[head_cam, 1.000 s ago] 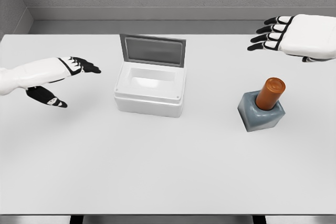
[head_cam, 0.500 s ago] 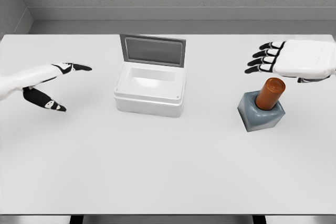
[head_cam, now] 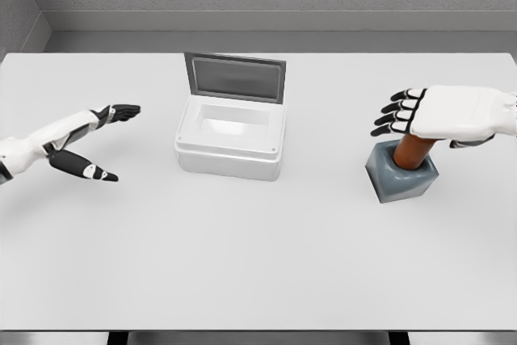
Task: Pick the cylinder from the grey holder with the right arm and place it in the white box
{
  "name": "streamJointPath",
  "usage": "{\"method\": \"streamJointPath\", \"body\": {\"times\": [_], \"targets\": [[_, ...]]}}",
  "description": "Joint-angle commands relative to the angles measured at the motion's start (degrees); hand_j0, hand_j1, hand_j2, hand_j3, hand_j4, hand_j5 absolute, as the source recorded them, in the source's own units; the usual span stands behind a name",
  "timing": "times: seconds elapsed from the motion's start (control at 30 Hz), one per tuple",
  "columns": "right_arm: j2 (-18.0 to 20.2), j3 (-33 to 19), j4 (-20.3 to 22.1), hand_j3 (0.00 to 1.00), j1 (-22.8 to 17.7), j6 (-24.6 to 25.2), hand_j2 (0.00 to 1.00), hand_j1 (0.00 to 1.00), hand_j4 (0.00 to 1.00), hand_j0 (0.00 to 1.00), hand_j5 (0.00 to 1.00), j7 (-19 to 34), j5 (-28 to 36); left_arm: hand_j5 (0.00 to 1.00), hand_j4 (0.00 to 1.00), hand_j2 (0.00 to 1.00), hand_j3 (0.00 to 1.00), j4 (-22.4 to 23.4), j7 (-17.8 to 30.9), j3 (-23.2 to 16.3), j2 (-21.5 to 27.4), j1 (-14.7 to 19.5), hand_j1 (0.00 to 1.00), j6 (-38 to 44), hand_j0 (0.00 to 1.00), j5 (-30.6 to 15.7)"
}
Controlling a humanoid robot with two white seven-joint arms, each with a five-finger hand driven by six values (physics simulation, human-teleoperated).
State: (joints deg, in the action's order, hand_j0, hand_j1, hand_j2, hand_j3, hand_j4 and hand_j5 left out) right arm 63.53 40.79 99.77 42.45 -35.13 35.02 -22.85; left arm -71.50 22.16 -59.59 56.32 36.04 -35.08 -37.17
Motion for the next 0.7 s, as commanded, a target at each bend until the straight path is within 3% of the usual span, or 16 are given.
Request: {"method": "streamJointPath", "body": {"times": [0.0,0.27,0.67], "targets": [[-0.1,1.2,-0.3,1.00,0.0,0.1,1.00,1.00,1.00,1.00,1.00,0.0,0.2,1.00,1.00,1.00,1.00,-1.4,0.2,-1.1,0.0,0.0,1.00,0.1,1.00,-4.6],[-0.2,1.3,-3.1,1.00,0.0,0.1,1.00,1.00,1.00,1.00,1.00,0.0,0.2,1.00,1.00,1.00,1.00,-1.8,0.3,-1.2,-1.0,0.9,1.00,0.1,1.00,-5.2],[-1.3,3.0,-3.5,1.00,0.0,0.1,1.00,1.00,1.00,1.00,1.00,0.0,-0.8,1.00,1.00,1.00,1.00,-0.7,1.6,-1.2,-2.2,1.4,1.00,0.1,1.00,-4.3]]}}
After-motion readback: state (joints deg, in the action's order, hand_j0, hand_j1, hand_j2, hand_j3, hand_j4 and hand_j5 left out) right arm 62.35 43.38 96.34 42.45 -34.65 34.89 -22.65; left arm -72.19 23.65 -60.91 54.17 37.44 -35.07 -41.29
